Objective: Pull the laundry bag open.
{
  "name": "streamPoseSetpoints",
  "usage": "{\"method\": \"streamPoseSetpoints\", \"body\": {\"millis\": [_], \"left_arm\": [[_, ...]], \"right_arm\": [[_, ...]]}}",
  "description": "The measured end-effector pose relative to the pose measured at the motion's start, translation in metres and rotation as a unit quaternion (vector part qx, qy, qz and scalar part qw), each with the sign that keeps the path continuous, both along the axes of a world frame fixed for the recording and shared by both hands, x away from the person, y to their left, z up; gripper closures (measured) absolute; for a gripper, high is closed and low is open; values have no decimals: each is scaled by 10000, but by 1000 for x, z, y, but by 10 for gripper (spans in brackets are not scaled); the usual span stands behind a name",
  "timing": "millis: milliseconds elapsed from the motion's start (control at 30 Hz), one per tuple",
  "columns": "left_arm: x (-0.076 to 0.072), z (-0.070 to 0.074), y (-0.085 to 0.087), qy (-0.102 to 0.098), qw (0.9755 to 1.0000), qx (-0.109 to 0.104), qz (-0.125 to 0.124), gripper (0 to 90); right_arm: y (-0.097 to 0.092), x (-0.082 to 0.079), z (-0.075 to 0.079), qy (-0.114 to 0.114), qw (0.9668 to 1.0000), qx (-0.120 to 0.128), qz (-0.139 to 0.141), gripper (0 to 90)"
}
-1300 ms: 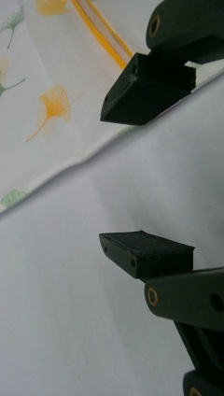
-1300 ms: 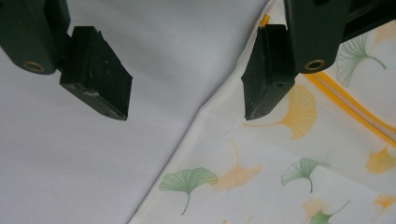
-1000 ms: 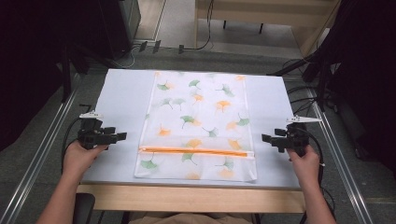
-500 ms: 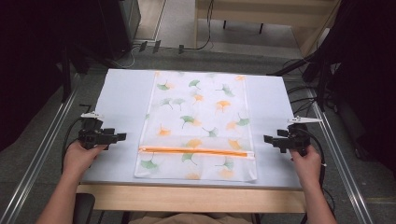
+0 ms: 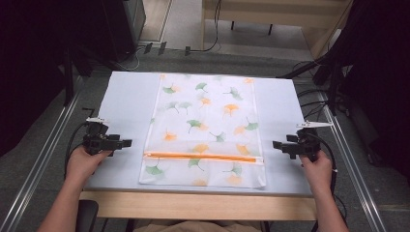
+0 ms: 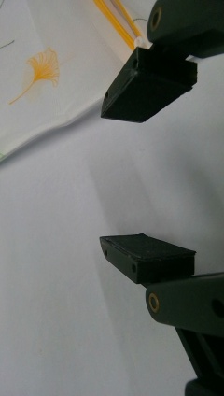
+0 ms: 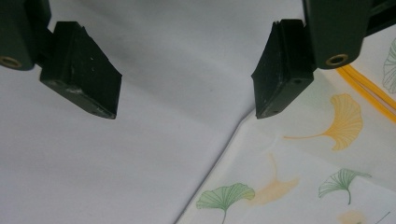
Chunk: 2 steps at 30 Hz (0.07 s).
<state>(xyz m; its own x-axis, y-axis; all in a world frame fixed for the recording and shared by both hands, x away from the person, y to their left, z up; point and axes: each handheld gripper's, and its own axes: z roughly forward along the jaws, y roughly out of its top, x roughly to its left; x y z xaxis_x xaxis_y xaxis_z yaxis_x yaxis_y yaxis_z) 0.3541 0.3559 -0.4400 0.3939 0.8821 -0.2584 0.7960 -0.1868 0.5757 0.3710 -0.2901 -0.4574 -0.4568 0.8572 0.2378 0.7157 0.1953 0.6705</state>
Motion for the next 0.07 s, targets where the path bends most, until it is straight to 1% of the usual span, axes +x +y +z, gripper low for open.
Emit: {"method": "streamPoseSetpoints", "body": {"millis": [67], "left_arm": [[1,-2,0,48,10000,68,-16,324]], "right_arm": [[0,0,-1,4,10000,-5,-2,248]]}}
